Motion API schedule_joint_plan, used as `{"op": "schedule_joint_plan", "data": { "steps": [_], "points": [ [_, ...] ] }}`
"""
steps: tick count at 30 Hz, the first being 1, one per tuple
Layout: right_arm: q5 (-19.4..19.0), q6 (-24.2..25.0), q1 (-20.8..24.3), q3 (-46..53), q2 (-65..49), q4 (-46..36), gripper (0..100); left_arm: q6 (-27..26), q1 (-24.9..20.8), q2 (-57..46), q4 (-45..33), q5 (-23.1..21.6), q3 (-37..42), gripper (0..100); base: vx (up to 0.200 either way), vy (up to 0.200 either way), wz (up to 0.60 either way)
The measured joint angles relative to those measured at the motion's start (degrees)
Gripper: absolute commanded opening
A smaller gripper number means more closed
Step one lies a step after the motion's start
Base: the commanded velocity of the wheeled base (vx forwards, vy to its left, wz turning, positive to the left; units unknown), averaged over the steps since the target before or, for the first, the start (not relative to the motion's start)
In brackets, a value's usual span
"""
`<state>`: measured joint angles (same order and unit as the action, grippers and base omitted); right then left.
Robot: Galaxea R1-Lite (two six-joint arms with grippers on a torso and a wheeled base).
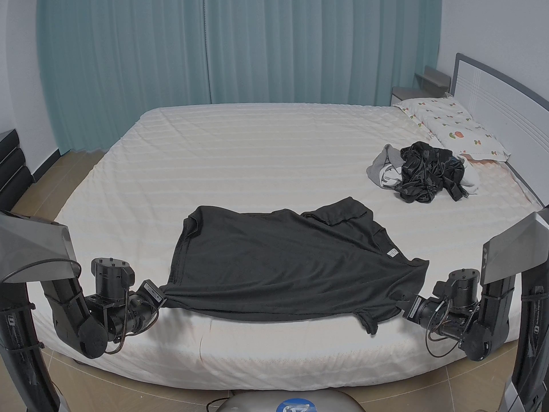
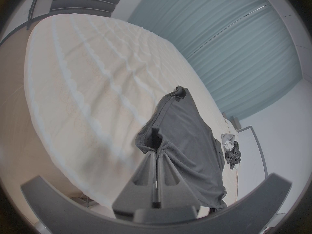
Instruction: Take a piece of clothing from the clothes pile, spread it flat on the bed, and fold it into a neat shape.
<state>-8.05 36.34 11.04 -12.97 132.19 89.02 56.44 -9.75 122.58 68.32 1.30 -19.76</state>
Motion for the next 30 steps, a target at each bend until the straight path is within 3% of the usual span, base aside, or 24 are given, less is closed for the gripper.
{"op": "schedule_joint_plan", "data": {
  "steps": [10, 18, 25, 30],
  "points": [
    [-3.9, 0.0, -3.1, 6.0, -9.4, 0.0, 0, -1.0, 0.4, -2.0, 1.6, 2.0, 0.8, 0, 0.000, 0.000, 0.00],
    [-6.2, -1.0, -4.4, 9.6, -14.1, 0.0, 0, -6.8, 0.5, -3.5, 1.3, 2.1, 3.4, 0, 0.000, 0.000, 0.00],
    [-6.4, -6.2, -5.3, 11.6, -15.2, -1.6, 0, -10.6, 0.5, -4.5, 0.8, 2.2, 5.5, 0, 0.000, 0.000, 0.00],
    [-6.4, -10.0, -5.8, 12.0, -16.5, -7.9, 0, -13.9, 0.5, -5.0, 0.8, 2.9, 6.9, 0, 0.000, 0.000, 0.00]
  ]
}}
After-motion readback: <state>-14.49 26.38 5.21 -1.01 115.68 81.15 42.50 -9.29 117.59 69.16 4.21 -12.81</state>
